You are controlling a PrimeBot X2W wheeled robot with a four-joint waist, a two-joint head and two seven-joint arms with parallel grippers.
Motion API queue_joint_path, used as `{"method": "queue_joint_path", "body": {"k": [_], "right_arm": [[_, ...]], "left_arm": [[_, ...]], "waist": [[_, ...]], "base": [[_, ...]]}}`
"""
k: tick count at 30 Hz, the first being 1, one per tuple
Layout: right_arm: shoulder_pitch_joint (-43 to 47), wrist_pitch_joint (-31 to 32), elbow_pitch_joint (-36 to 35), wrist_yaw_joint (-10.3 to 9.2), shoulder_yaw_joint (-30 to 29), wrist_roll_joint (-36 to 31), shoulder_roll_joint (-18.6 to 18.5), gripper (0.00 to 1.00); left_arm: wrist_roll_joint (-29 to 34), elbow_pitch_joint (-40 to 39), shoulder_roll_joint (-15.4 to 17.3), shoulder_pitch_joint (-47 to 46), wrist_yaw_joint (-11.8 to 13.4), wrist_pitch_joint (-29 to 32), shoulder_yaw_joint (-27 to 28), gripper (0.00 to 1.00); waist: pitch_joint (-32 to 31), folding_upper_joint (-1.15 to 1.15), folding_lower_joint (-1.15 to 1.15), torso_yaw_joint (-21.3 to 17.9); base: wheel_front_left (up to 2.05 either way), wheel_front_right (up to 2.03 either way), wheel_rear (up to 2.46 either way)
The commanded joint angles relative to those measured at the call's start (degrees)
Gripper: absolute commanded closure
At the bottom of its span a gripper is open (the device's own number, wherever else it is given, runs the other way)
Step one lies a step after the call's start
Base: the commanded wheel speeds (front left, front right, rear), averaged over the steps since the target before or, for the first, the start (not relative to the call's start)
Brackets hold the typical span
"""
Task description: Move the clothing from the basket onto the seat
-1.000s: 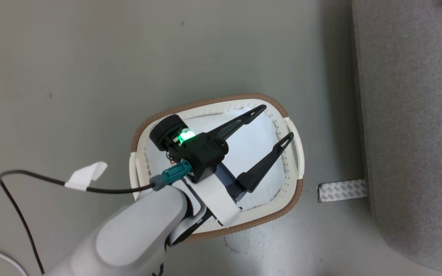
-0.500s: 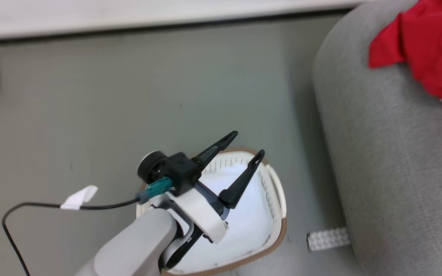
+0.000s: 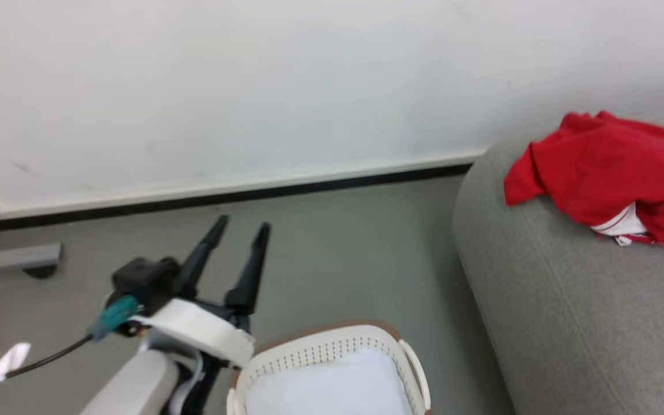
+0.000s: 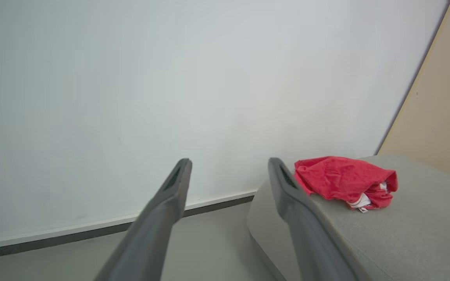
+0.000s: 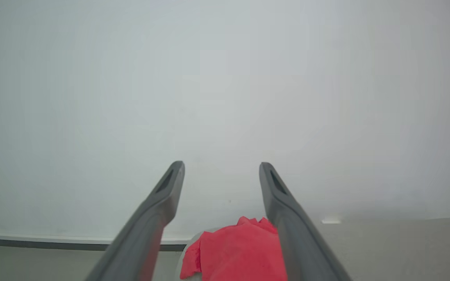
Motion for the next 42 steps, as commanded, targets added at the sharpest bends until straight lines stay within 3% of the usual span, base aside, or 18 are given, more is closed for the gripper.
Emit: {"method": "queue_joint_path", "body": {"k": [1, 7, 12, 20, 31, 42], "right_arm": [[2.33, -1.38, -1.06, -0.12, -0.76, -0.7, 1.11, 0.0], [10.67, -5.61, -6.44, -0.12, -4.76, -5.4, 6.65, 0.0], [19.54, -7.83, -11.35, -0.13, -7.61, -10.67, 12.74, 0.0], [32.32, -9.62, -14.29, -0.13, -11.69, -15.2, 22.27, 0.0], [40.71, -9.77, -18.22, -0.12, -15.18, -27.47, 30.29, 0.0], [41.38, -9.77, -17.46, -0.13, -16.39, -29.41, 32.56, 0.0]], "left_arm": [[-0.58, -0.51, 0.9, 2.02, 0.69, -0.04, 1.78, 0.0], [-0.87, -2.87, 1.53, 9.34, 2.61, -0.05, 10.59, 0.0], [0.66, -4.93, -0.72, 15.56, 2.1, -0.04, 17.89, 0.0], [7.81, -3.94, -5.5, 21.97, 1.09, -0.05, 24.49, 0.0], [18.1, -0.23, -12.18, 26.57, -4.56, -0.05, 31.28, 0.0], [23.98, 1.02, -15.86, 27.36, -9.07, -0.05, 36.04, 0.0]], "waist": [[-3.02, 0.0, 0.03, 1.47], [-4.48, 0.0, 0.03, 3.2], [-4.94, 0.0, 0.03, 4.86], [-5.43, 0.0, 0.03, 7.66], [-6.01, 0.0, 0.03, 8.92], [-6.43, 0.0, 0.03, 7.91]], "base": [[0.0, 0.0, 0.0], [0.0, 0.0, 0.0], [0.0, 0.0, 0.0], [0.0, 0.0, 0.0], [0.0, 0.0, 0.0], [0.0, 0.0, 0.0]]}}
